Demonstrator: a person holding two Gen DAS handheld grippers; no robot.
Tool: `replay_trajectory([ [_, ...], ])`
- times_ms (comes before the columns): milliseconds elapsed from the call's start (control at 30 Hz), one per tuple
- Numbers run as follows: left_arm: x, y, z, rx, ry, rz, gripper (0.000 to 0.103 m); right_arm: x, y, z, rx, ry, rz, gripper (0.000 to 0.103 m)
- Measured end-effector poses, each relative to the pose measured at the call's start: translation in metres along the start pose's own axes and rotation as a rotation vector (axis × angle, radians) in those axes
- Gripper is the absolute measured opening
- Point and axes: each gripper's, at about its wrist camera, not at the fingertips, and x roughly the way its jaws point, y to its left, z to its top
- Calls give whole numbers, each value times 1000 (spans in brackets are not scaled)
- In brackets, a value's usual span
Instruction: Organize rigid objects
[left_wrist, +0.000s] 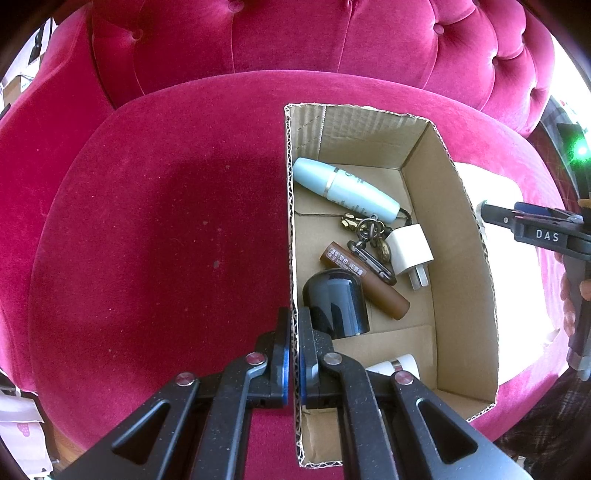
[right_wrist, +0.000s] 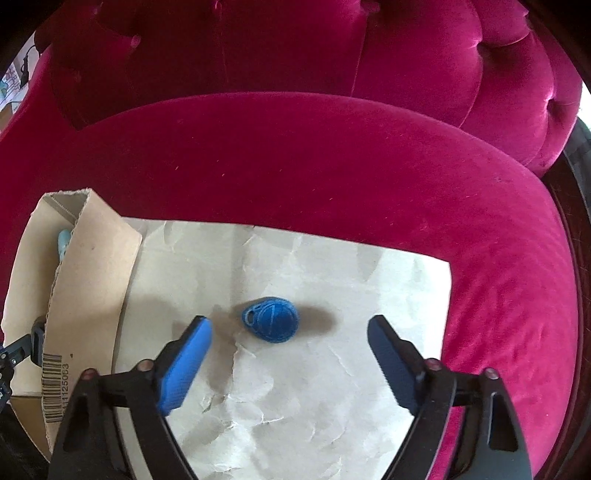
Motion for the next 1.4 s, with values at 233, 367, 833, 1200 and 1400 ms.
replay_trajectory([
  [233, 1, 1, 0, -1, 0, -1, 3, 6, 3, 1, -30, 29, 19, 42],
  [367, 1, 2, 0, -2, 1, -2, 3, 4, 5, 0, -40, 23, 27, 21],
  [833, 0, 3, 2, -1, 2, -1, 3, 0, 5, 0, -30, 26, 10, 4],
  [1200, 0, 3, 3, 0, 3, -1, 3, 9, -2, 10, -7, 0, 4, 53],
  [1400, 0, 3, 3, 0, 3, -1, 3, 15, -4, 10, -18, 8, -1, 53],
])
